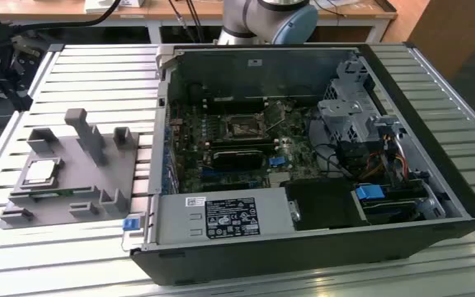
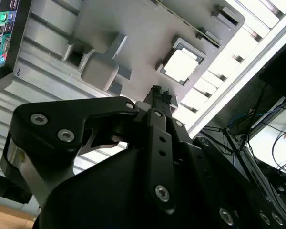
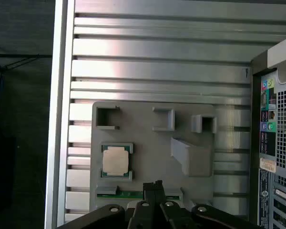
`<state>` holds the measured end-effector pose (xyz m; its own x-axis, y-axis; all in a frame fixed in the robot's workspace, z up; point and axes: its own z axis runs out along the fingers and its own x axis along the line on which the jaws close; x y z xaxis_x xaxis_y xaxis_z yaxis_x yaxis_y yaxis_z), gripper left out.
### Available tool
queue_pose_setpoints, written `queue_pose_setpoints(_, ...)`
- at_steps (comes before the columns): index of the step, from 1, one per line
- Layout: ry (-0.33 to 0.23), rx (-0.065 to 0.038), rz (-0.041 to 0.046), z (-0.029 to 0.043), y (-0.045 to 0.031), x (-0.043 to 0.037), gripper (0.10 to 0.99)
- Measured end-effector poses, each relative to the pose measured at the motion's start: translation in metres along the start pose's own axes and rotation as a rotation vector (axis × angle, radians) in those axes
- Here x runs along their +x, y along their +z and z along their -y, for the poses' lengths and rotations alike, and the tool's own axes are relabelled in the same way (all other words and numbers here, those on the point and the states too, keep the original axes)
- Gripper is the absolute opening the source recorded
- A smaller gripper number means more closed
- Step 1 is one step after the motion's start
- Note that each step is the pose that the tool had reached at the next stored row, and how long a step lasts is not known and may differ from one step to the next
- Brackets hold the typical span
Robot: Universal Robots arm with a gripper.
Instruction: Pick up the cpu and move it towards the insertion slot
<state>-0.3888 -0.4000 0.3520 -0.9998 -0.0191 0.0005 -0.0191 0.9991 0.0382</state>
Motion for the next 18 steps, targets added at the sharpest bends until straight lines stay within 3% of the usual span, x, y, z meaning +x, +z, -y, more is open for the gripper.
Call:
queue_pose_setpoints(8, 0.0, 0.0, 0.0, 0.0, 0.0001, 0.0029, 0.106)
queue_pose_setpoints(18, 0.0, 0.0, 0.0, -0.0002, 0.003, 0.0148, 0.106)
